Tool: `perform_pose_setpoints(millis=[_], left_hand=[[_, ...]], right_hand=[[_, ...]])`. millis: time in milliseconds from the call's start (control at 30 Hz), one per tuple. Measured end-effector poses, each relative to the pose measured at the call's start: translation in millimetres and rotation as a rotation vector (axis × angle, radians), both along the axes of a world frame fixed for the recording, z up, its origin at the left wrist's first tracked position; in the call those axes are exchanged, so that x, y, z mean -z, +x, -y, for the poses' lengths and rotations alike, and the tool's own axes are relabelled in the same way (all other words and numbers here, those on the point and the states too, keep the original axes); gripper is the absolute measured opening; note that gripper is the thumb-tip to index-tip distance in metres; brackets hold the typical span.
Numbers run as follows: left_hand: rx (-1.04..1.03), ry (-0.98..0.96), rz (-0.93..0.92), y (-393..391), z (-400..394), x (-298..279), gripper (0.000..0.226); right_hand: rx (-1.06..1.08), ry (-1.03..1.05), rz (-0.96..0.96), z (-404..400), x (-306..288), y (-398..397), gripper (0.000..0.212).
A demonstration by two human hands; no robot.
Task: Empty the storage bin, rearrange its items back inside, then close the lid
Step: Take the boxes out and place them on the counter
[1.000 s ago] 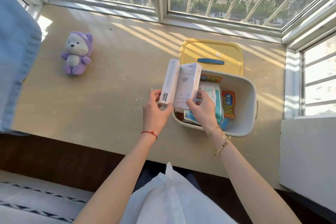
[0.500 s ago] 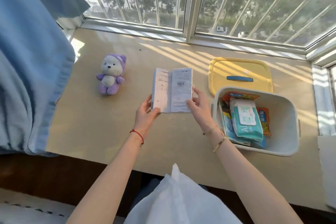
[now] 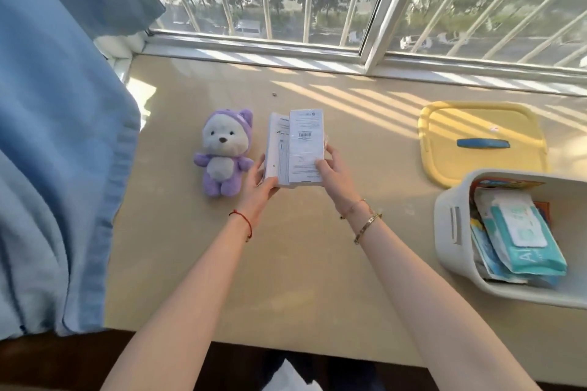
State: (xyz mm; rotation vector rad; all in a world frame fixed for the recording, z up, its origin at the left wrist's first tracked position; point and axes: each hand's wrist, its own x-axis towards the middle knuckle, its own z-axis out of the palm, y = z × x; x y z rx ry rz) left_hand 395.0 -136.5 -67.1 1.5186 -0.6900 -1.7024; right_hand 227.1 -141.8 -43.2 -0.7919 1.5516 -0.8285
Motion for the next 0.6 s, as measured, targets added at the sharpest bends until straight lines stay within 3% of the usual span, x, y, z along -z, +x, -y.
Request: perform_pose_setpoints(millis=[233,367,500,600], left_hand=[[0.028,0.01,0.025,11,22,62,0.062],[0.071,-0.006,0.186,9,25,85,0.055],[0.219,-0.088,0.429,11,25,97,0.047],[0.25,-0.092,0.506,8,26,98,0.041]], right_hand=[[-0.098,0.031,-0.124,27,63,15,0.034],[-0.196,0.039,-0.324,32,99,16,0.027],[-0.267,0.024,-0.405,30,109,14,0.015],[-0.32,-0.001,-0.437,26,115,14,0.021]])
